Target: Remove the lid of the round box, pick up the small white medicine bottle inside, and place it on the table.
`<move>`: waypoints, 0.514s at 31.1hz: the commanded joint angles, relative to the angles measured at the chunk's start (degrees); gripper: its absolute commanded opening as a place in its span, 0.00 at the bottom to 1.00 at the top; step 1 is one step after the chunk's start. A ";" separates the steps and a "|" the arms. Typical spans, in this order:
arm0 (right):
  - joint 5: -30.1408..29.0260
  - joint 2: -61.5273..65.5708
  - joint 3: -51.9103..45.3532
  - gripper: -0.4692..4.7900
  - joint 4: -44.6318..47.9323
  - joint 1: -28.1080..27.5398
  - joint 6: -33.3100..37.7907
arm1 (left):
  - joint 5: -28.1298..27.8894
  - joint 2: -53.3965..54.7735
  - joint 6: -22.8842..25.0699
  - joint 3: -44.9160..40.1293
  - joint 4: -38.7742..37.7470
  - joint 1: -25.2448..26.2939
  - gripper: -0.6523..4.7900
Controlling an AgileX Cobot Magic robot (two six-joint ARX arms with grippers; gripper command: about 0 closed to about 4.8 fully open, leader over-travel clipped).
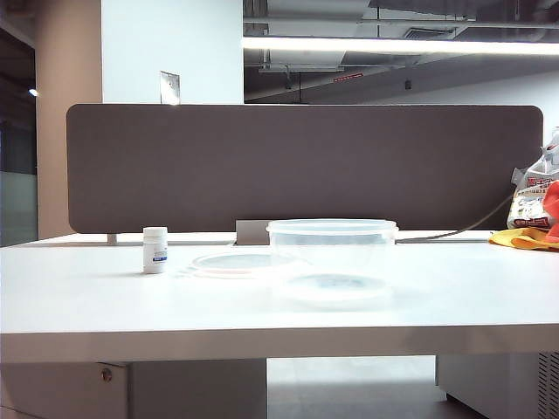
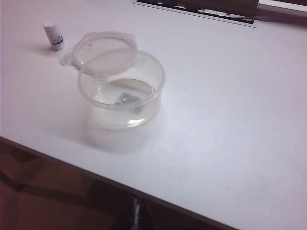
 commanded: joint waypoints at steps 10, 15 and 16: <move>0.02 -0.07 0.07 0.08 0.59 0.00 0.24 | 3.52 -15.06 0.13 -2.19 7.13 0.11 0.62; 0.00 -0.07 0.07 0.08 0.59 0.00 0.24 | 1.38 -22.27 1.27 -16.11 20.72 3.21 0.62; 0.00 -0.07 0.07 0.08 0.59 0.00 0.24 | 0.44 -23.47 1.97 -19.28 23.56 3.65 0.62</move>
